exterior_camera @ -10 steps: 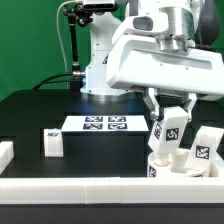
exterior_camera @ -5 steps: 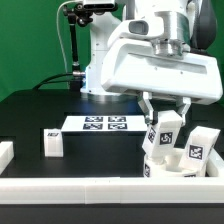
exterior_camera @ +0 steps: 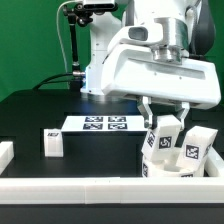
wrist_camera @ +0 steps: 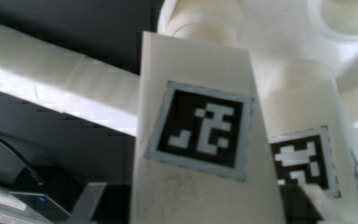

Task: Assemble stool

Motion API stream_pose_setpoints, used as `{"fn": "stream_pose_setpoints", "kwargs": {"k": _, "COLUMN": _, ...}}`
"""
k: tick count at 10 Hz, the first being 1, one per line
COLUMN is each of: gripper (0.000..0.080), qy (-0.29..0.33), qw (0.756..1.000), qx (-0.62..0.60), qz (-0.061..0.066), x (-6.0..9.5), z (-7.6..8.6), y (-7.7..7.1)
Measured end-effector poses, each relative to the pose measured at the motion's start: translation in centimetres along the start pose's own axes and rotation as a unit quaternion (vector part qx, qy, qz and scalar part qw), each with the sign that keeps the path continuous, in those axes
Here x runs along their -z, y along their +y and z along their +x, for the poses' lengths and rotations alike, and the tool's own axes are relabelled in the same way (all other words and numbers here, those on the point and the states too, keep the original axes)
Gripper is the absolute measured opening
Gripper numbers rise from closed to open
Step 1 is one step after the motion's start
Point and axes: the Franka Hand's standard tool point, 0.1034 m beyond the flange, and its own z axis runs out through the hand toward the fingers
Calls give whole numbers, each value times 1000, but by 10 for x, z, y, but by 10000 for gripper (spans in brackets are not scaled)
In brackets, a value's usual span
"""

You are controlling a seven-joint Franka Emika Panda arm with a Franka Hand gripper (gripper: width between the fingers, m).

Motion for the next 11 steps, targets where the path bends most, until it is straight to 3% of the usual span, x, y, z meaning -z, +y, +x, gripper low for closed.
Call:
{"fn": "stream_pose_setpoints", "kwargs": {"k": 4, "gripper": 327, "qy": 0, "qw": 1000, "qx": 0, "qz": 0, "x": 0, "z": 0, "y": 0}}
{"fn": "stream_pose_setpoints", "kwargs": {"k": 5, "gripper": 508, "qy": -3, "qw": 1000, "qx": 0, "qz": 2, "x": 1, "z": 1, "y": -1}}
{"fn": "stream_pose_setpoints", "kwargs": {"k": 6, "gripper": 604, "qy": -9, "qw": 1000, "qx": -3, "qz": 7, "x": 6, "z": 7, "y": 0}}
{"fn": "stream_pose_setpoints", "kwargs": {"k": 11, "gripper": 649, "qy": -16, "qw": 1000, "qx": -11, "qz": 16, "x": 25, "z": 22, "y": 5}}
